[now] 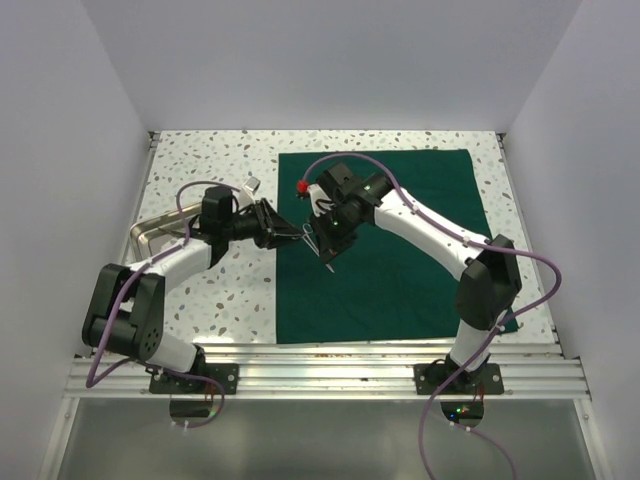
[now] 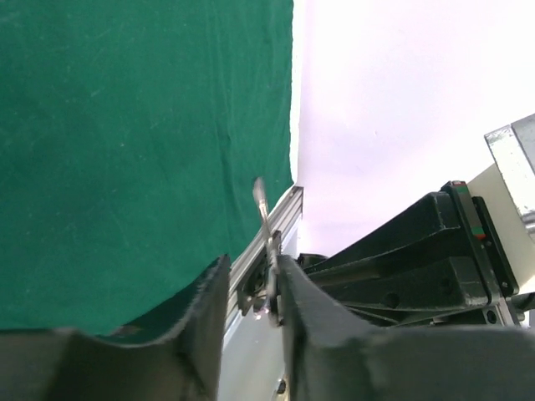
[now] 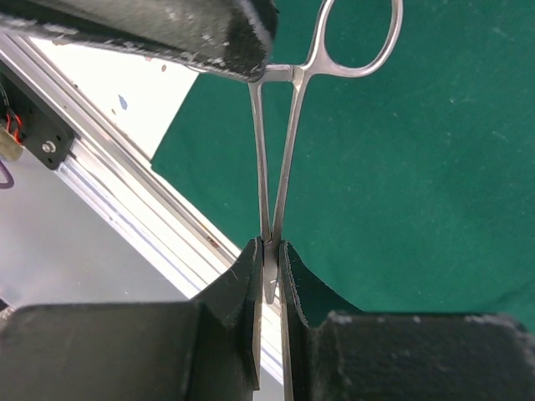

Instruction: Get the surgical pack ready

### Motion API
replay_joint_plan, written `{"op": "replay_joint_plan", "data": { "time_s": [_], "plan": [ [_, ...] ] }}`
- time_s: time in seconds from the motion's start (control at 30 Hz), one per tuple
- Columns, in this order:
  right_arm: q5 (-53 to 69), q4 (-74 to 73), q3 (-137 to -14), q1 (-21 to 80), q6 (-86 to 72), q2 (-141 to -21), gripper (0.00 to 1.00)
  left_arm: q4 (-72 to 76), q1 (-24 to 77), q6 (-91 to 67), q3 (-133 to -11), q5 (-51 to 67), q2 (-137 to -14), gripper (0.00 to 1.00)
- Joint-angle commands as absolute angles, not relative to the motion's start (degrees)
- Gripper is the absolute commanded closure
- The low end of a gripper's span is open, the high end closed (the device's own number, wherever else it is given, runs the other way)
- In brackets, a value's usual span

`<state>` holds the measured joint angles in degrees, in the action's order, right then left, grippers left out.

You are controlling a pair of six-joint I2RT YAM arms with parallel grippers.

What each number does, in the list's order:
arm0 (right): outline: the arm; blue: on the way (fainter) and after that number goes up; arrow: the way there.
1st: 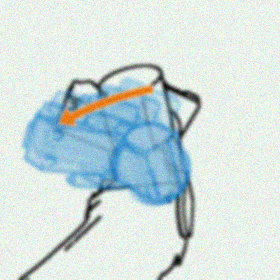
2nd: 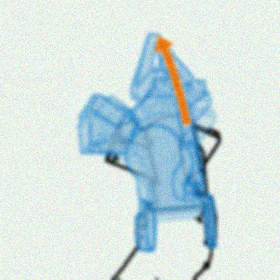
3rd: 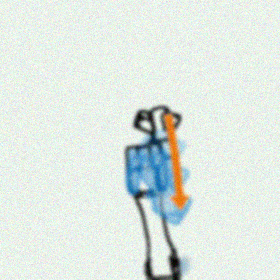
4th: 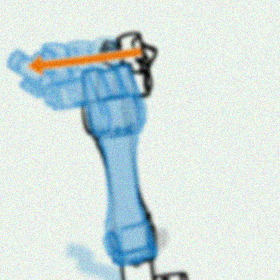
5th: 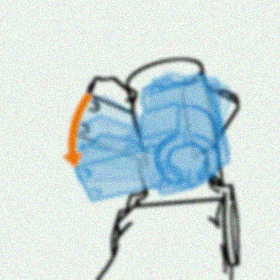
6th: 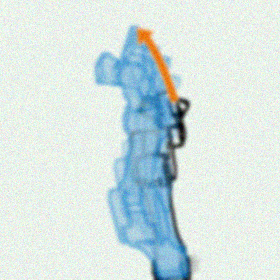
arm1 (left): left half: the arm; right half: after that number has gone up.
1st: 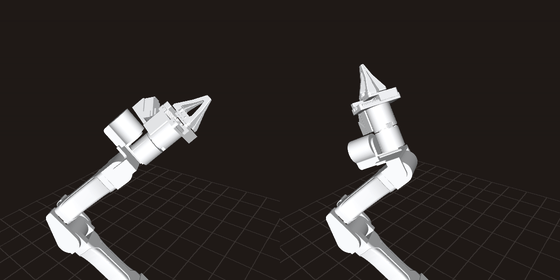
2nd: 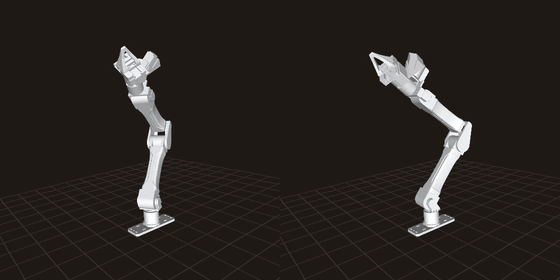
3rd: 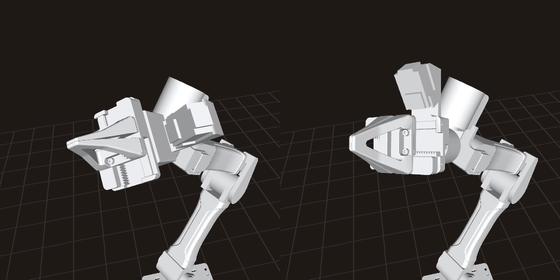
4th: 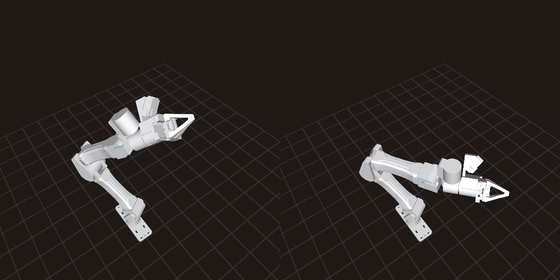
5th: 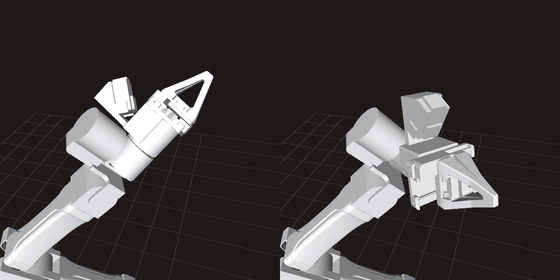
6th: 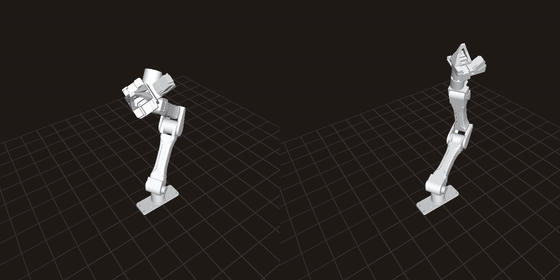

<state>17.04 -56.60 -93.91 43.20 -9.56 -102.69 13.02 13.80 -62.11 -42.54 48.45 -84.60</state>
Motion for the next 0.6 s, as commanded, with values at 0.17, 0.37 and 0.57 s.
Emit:
{"op": "replay_joint_plan", "data": {
  "time_s": [0.17, 0.37, 0.57],
  "plan": [
    [11.1, -59.1, -97.2, 43.6, -9.4, -103.4, 0.97, 22.4, 13.7, -67.1, -42.6, 51.9, -85.7, 1.0],
    [1.5, -61.5, -100.0, 41.2, -17.4, -103.5, 0.49, 15.7, 3.4, -66.0, -40.7, 46.9, -81.5, 1.0],
    [6.9, -60.2, -96.0, 34.9, -21.0, -101.5, 0.39, 2.6, -11.7, -57.7, -44.0, 36.2, -77.8, 1.0]
  ]
}}
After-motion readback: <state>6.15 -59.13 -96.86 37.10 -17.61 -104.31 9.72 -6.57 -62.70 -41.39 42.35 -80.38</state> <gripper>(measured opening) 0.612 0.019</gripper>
